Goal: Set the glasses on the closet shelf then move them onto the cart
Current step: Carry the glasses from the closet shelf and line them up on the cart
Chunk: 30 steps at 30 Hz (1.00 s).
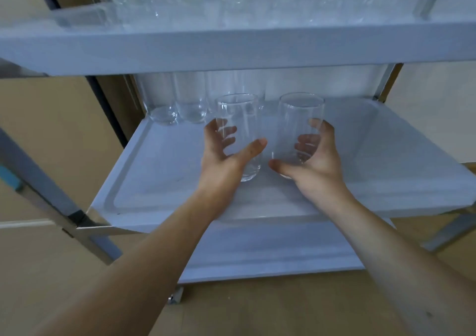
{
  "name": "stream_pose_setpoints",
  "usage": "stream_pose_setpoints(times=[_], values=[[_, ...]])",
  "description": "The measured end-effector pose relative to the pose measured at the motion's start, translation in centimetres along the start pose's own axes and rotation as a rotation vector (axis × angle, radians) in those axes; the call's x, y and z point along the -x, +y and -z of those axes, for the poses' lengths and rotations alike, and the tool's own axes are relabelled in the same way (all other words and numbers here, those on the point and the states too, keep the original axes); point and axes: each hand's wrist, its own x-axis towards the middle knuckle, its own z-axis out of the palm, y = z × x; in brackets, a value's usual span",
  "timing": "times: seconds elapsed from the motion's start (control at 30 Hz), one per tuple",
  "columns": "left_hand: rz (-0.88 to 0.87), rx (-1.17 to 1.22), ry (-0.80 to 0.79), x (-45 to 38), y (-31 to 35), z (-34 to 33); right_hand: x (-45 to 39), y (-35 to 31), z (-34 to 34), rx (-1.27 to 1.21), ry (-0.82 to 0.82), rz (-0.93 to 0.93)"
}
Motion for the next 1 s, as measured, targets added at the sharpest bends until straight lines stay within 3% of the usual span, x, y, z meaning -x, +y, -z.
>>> stream_pose_setpoints(times=[0.43, 0.73, 1.0], values=[[-0.025, 0.011, -0.071, -5.7, -2.0, -1.9, -6.1, 2.0, 0.8, 0.147, -0.096, -0.03], [-0.036, 0.044, -0.084, -6.0, -2.4, -1.7, -12.1, 2.5, -2.0, 0.289, -0.028, -0.025], [-0.071, 0.073, -0.115, -6.5, -3.0, -1.6, -16.3, 4.1, -3.5, 0.264, -0.025, -0.02]])
